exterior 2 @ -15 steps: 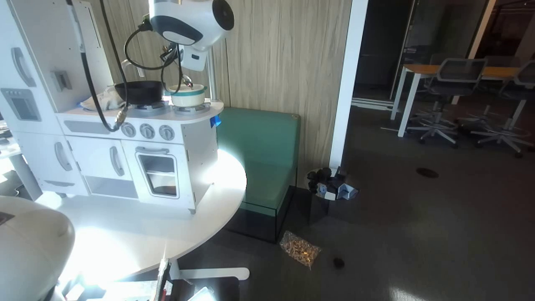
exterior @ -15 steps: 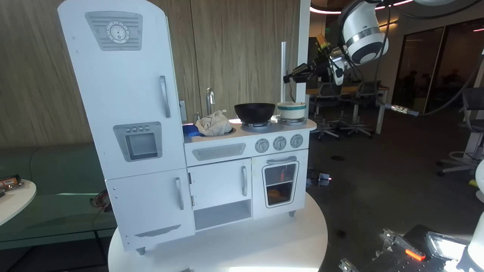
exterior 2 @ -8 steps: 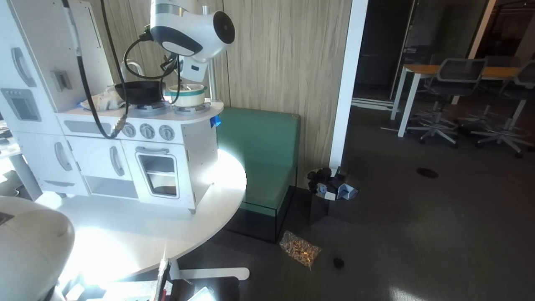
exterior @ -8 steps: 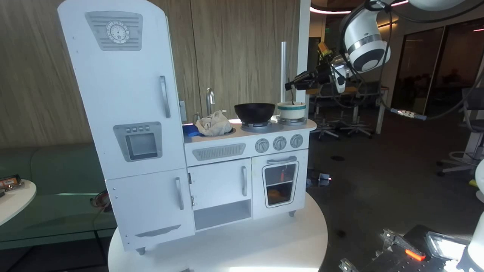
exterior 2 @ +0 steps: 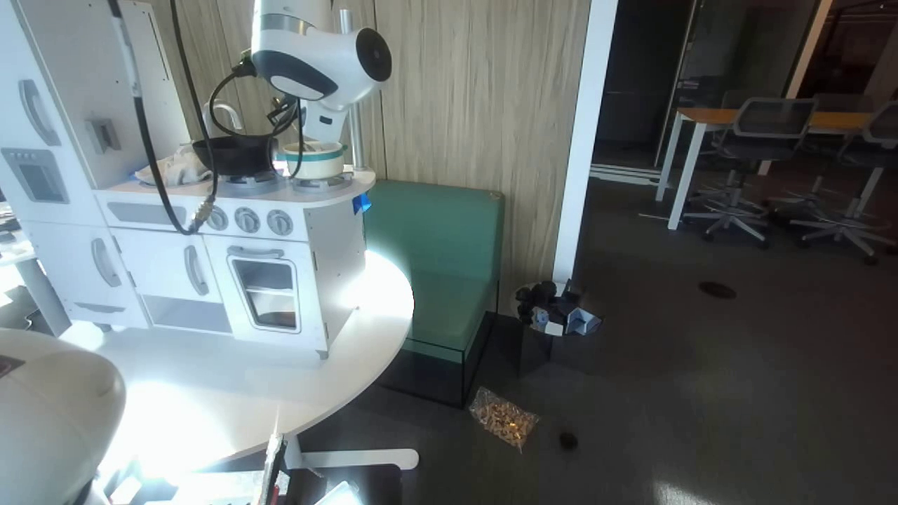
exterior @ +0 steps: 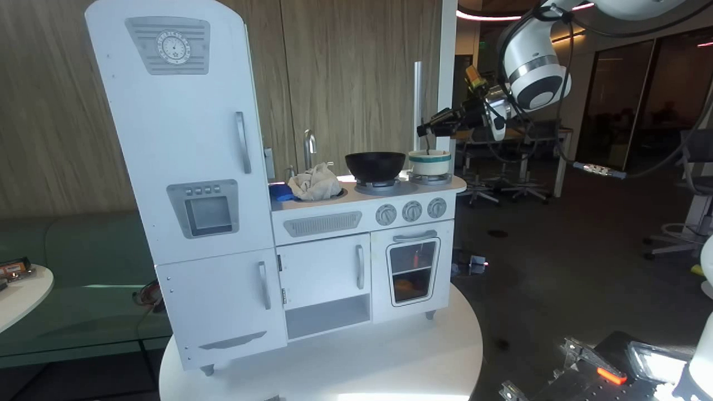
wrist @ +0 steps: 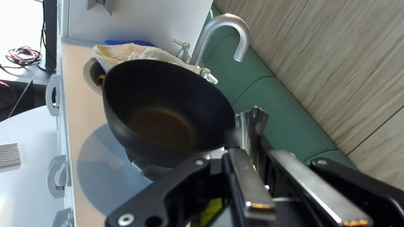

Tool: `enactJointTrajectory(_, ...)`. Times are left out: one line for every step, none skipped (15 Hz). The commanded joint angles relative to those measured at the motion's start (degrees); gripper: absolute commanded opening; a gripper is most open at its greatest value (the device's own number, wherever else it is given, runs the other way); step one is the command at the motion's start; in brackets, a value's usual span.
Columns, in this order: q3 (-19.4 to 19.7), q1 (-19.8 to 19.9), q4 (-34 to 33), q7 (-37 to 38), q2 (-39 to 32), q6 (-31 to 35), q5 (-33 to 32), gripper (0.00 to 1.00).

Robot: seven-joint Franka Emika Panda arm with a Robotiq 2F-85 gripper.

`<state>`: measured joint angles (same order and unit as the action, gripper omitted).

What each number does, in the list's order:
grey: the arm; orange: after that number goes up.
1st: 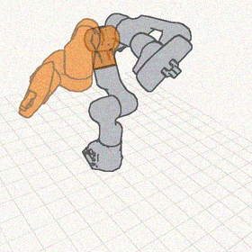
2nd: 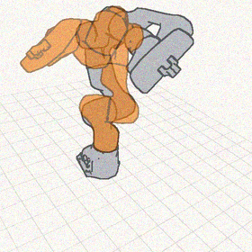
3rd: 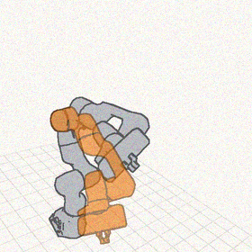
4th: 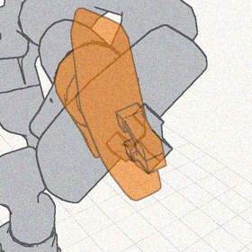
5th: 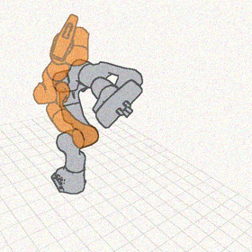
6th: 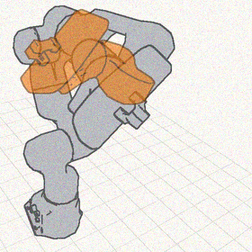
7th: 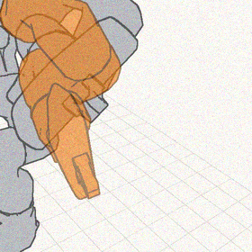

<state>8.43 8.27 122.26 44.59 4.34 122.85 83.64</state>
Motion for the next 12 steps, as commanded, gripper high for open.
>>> enactJointTrajectory(-0.9, -0.7, -2.4, -1.6, 0.0, -0.7, 1.1, 0.08)
enactJointTrajectory(-1.1, -0.8, -3.0, -2.0, -0.1, -0.9, 1.2, 0.08)
enactJointTrajectory(-1.3, -1.0, -3.4, -2.1, -0.1, -0.8, 1.0, 0.08)
enactJointTrajectory(-1.6, -1.1, -3.8, -2.1, 0.2, -0.3, 0.3, 0.08)
enactJointTrajectory(-1.9, -1.3, -4.0, -2.2, 1.1, 0.3, -0.4, 0.08)
enactJointTrajectory(-2.3, -1.5, -4.3, -2.5, 1.8, 0.5, -0.9, 0.08)
enactJointTrajectory(-2.7, -1.8, -4.8, -2.6, 2.3, 0.7, -1.6, 0.08)
enactJointTrajectory(-3.1, -2.1, -5.4, -2.8, 2.6, 0.7, -2.4, 0.08)
enactJointTrajectory(-3.8, -2.5, -6.1, -2.5, 2.9, 0.6, -3.7, 0.08)
enactJointTrajectory(-4.5, -3.0, -7.0, -2.1, 2.9, 0.4, -5.3, 0.08)
enactJointTrajectory(-5.4, -3.6, -7.9, -1.4, 2.8, 0.5, -7.6, 0.08)
enactJointTrajectory(-6.3, -4.2, -8.9, -1.0, 2.6, 0.2, -9.6, 0.08)
